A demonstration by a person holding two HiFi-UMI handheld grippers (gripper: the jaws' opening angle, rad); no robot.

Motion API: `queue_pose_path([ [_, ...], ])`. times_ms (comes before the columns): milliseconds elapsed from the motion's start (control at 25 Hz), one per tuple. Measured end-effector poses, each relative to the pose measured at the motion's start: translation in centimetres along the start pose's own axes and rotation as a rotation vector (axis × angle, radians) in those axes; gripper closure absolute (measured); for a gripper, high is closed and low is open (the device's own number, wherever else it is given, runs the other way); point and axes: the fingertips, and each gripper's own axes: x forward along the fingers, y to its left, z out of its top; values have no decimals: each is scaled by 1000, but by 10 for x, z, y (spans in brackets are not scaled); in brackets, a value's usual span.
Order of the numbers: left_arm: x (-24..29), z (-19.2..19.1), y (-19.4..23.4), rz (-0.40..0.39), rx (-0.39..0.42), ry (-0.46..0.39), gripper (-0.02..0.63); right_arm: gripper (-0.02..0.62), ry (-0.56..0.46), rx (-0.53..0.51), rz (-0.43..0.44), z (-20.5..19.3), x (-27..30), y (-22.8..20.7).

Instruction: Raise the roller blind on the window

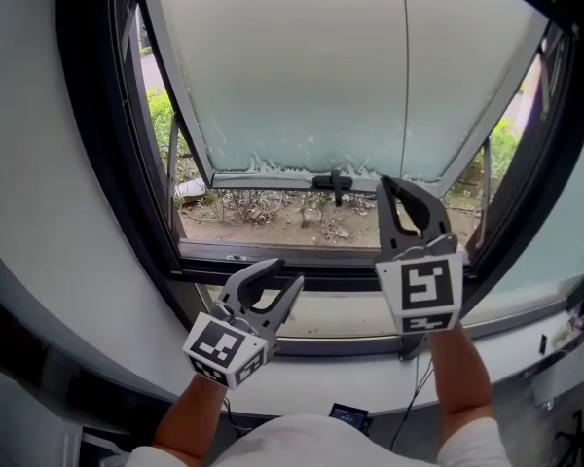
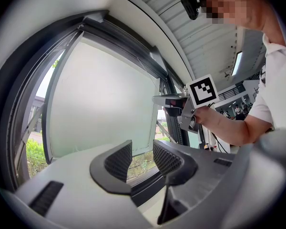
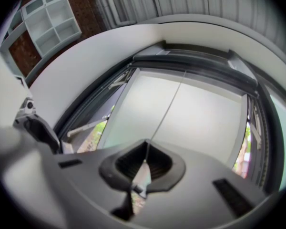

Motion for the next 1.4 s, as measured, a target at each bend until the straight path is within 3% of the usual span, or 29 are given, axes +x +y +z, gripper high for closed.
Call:
queue_pose_path([
  [1400,-7,5,-5,2,3,-2,454,574,-83,-35,-54,52,5,-34],
])
